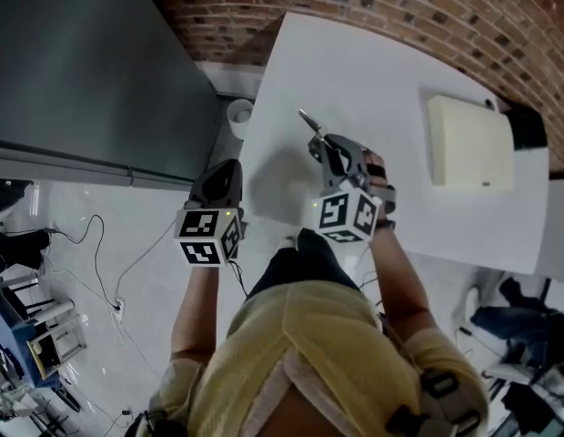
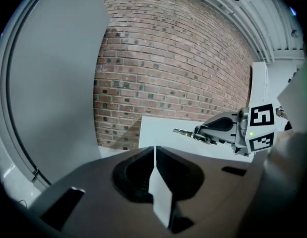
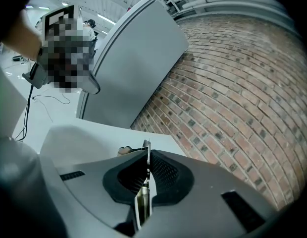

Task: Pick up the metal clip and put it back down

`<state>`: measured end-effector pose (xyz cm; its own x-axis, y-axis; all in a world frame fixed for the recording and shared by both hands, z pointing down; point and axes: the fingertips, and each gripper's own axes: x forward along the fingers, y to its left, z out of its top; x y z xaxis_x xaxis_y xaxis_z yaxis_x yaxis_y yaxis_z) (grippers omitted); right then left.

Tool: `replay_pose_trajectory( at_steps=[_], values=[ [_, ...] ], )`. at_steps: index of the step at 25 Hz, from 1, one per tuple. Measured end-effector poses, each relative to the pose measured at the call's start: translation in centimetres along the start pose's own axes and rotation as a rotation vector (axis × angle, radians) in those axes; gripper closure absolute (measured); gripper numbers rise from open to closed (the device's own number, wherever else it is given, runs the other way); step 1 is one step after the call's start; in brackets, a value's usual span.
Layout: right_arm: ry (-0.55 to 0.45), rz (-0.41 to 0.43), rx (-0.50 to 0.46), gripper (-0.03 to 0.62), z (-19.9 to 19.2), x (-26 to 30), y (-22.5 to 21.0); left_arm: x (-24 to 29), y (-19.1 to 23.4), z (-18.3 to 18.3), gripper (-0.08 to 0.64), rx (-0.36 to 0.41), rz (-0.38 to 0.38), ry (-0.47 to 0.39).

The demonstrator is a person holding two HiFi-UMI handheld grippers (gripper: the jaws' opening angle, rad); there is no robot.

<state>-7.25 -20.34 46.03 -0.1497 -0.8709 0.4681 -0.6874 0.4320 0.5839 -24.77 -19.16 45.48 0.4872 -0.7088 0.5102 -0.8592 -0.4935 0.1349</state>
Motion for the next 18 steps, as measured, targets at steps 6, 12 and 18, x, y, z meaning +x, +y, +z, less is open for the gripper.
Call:
replay_pose_trajectory(
  at_steps=[6, 12, 18],
  values=[
    [0.054, -0.053, 0.043, 0.586, -0.9, -2.9, 1.1, -0.9, -1.3, -0.8, 0.548, 0.040, -0.101, 0.005],
    [0.149, -0.107, 0.070, 0.586, -2.5, -6.5, 2.1, -0.9, -3.0, -1.8, 0.548, 0.062, -0.229, 0.014],
    [0.238, -0.183, 0.116, 0.586, -6.4, -10.0, 0.6, 0.6, -7.6, -2.0, 0.548, 0.105, -0.354, 0.036]
  ],
)
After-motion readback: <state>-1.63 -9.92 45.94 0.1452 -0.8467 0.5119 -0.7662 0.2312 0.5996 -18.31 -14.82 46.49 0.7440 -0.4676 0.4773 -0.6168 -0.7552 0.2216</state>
